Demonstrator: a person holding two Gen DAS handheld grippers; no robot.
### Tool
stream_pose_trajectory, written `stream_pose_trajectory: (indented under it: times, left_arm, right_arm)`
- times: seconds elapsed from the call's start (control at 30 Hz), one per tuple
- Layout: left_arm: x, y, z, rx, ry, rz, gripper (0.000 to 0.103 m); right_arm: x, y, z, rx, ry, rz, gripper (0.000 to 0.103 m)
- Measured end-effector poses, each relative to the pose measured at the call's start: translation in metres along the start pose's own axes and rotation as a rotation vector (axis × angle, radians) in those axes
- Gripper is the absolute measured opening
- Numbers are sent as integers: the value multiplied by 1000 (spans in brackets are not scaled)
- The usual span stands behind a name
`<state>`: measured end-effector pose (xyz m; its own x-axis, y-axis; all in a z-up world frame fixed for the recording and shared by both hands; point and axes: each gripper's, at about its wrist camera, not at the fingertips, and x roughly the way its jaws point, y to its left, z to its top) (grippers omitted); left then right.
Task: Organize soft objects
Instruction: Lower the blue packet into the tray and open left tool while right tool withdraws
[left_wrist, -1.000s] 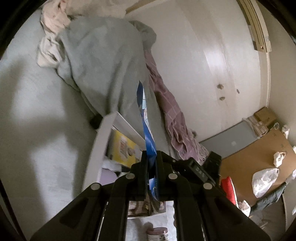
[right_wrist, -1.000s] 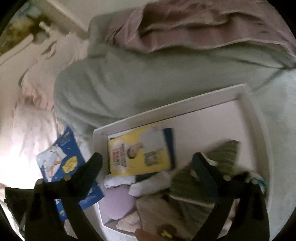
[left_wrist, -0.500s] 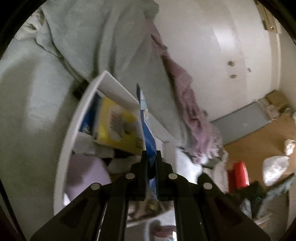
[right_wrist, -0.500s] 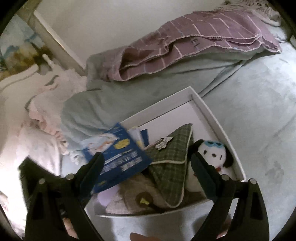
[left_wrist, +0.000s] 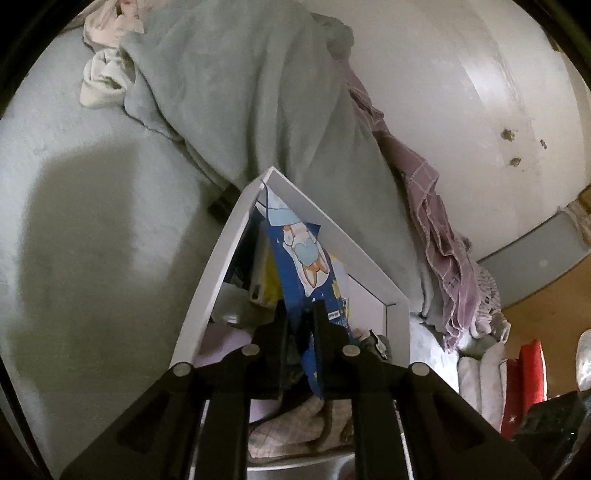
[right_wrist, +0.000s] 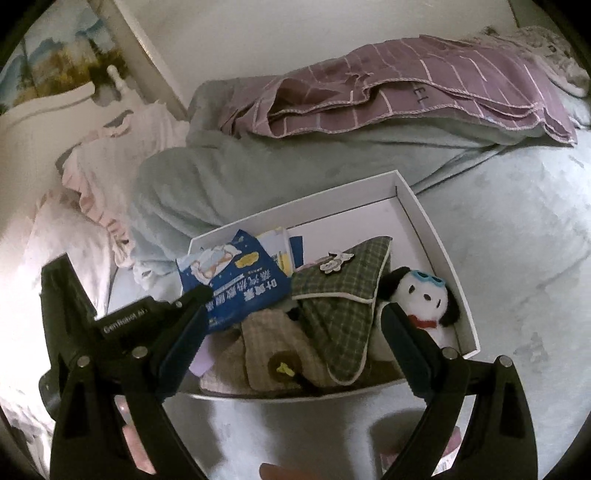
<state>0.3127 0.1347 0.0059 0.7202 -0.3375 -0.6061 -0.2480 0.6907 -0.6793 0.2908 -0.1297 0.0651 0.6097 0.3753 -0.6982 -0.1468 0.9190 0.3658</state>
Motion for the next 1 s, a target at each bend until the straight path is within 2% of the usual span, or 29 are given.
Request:
stream_pose_trajectory:
  times: [0.07, 0.13, 0.2, 0.3, 0.37, 0.4, 0.43, 0.5, 0.67, 0.77, 0.9, 1.0]
  left_arm:
    - [-1, -2, 0, 18, 10, 25, 17]
    - [0, -4, 0, 35, 34, 51, 34]
    - [-1, -9, -2, 63, 39, 60, 42]
    - [-5, -13, -3, 96, 20, 82, 42]
    - [-3, -14, -4, 104, 14, 65, 42]
    - [-1, -14, -5, 102, 16, 56, 38]
    - [1, -14, -6, 103, 16, 54, 26]
    - [7, -16, -8, 118, 29, 56, 15]
    - [10, -15, -8, 110, 34, 69, 15]
    - [1, -16, -6, 111, -2, 119, 15]
    - [-8, -19, -5, 142, 13, 166, 28]
    - [-15, -26, -9, 184, 40, 202, 29]
  right_arm:
    - [-3, 4, 0, -31, 14, -16, 95]
    - [-5, 10, -2, -86, 36, -51, 95]
    - [-3, 19, -6, -161, 70, -129, 95]
    - [7, 26, -11, -235, 149, -238, 95]
    - [10, 27, -13, -257, 182, -266, 95]
    - [10, 27, -14, -265, 189, -266, 95]
    - [9, 27, -14, -268, 190, -262, 95]
    - [5, 27, -14, -270, 186, -258, 95]
    - [-1, 28, -15, -285, 183, -255, 95]
    - [-3, 28, -15, -294, 187, -269, 95]
    - [-4, 29, -16, -319, 209, -275, 95]
    - [-3, 31, -19, -343, 235, -283, 95]
